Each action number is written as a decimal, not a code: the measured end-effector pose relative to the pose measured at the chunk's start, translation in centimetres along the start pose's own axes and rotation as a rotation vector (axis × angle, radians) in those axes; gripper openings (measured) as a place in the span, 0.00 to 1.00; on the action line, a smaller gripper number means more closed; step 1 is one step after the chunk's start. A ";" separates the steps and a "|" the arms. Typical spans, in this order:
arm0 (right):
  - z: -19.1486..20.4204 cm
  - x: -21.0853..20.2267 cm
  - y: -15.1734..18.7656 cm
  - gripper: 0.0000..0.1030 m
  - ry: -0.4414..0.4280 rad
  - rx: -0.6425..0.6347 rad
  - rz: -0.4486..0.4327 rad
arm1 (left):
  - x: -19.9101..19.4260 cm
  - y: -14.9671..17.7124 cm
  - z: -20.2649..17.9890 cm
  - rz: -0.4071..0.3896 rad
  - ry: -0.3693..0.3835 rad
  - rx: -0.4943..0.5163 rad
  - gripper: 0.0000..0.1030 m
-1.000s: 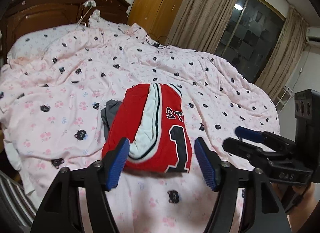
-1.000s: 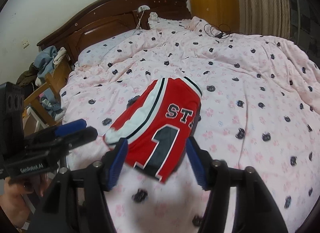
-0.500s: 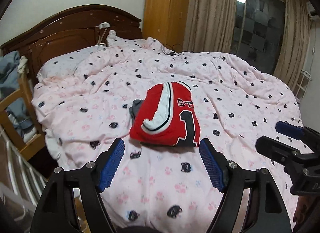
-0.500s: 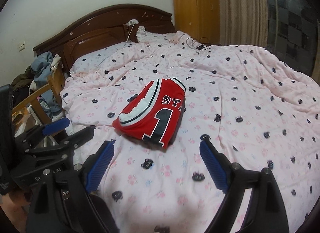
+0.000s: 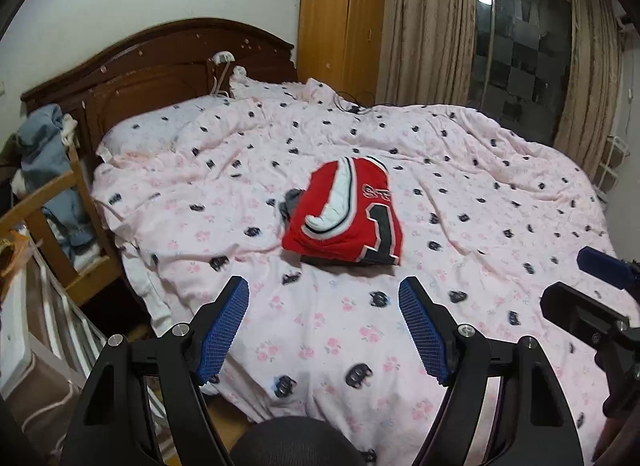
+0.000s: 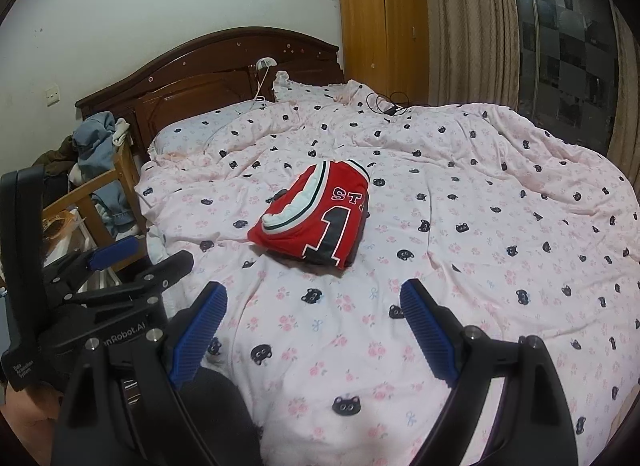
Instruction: Fold clothes
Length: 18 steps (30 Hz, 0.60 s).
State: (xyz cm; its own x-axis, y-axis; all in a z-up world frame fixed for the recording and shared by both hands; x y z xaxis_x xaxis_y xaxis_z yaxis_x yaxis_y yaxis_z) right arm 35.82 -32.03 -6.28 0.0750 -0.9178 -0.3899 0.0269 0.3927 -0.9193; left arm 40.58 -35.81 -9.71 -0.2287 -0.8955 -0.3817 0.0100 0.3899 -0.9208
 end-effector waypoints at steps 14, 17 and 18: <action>1.5 -3.5 0.0 0.87 -0.001 -0.023 -0.039 | -2.6 0.0 -1.0 -0.022 0.035 -0.009 0.72; 1.5 -3.9 -0.1 0.87 -0.004 -0.021 -0.044 | -3.0 -0.1 -1.2 -0.033 0.038 -0.011 0.72; 1.4 -4.0 -0.1 0.87 -0.005 -0.020 -0.046 | -3.1 -0.1 -1.3 -0.033 0.042 -0.018 0.72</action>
State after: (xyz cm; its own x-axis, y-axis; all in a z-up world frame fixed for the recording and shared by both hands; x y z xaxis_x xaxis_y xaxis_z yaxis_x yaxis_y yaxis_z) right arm 36.96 -28.35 -4.54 0.0790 -0.9346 -0.3468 0.0102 0.3487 -0.9372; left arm 40.08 -32.77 -8.31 -0.2691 -0.8982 -0.3475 -0.0154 0.3648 -0.9310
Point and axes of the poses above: each gripper's, at about its wrist camera, not at the fingertips, and x roughly the way its jaws point, z to its left, y to its underside, the point moved 8 cm from there along x, roughly the way its jaws point, and after that the axes turned 13 degrees about -z, right-handed, at the moved point
